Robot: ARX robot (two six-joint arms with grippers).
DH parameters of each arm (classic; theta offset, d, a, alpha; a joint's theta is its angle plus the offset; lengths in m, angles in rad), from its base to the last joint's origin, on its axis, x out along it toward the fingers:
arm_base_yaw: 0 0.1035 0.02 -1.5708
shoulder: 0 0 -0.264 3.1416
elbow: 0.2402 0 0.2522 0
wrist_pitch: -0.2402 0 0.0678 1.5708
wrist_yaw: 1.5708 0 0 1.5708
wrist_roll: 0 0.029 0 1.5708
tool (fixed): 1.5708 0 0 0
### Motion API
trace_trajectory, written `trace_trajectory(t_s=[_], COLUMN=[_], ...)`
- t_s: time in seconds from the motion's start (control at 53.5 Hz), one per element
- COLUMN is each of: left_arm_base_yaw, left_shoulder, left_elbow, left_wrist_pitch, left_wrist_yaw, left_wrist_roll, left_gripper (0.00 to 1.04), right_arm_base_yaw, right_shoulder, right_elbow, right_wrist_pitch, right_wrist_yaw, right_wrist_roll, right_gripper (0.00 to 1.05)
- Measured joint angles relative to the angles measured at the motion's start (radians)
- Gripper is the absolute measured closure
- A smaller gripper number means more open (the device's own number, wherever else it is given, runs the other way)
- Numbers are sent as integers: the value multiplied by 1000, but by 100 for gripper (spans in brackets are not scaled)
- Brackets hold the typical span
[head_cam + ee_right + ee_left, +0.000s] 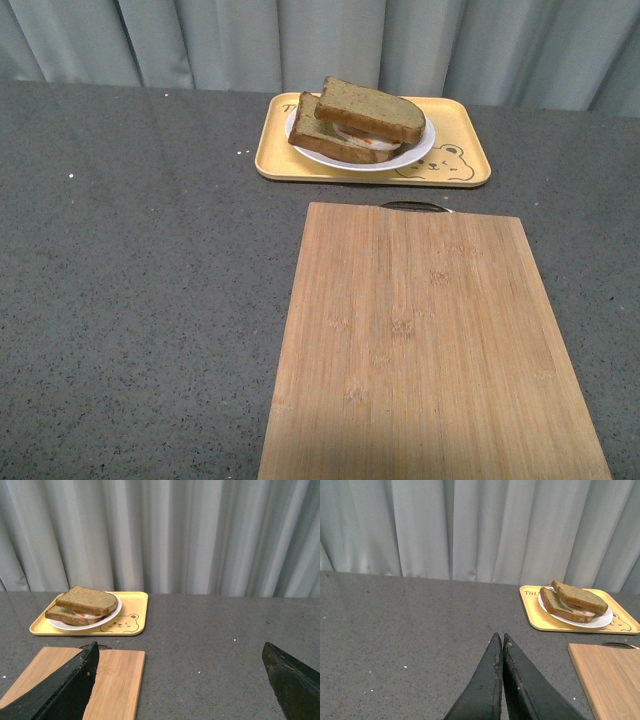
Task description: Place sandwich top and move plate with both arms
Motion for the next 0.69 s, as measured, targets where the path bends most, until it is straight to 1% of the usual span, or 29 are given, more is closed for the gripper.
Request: trace_trajectory(t_s=[0.093,0.131,0.187,0.486,0.523,0.542,0.616,0.691], left_arm_base_yaw=[0,0,0,0,0,0,0,0], left_shoulder=[-27,-96,-155,-186,-186,-187,-187,-187], left_elbow=[0,0,0,0,0,0,0,0], left_wrist_pitch=[-28,-125,-183,-193,-193,-193,-193,-193], left_wrist_yaw=[0,0,2,2,2,2,2,2], left_wrist_roll=[0,0,0,0,0,0,0,0], left_gripper=[101,101,101,101,98,92,78,67], right_arm_base_yaw=[0,0,0,0,0,0,0,0], right_shoulder=[0,0,0,0,0,0,0,0], right_elbow=[0,0,0,0,0,0,0,0], right_wrist_pitch=[0,0,0,0,0,0,0,0], right_wrist_yaw=[0,0,0,0,0,0,0,0], right_wrist_roll=[0,0,0,0,0,0,0,0], right_gripper=[9,9,9,9,9,9,9,9])
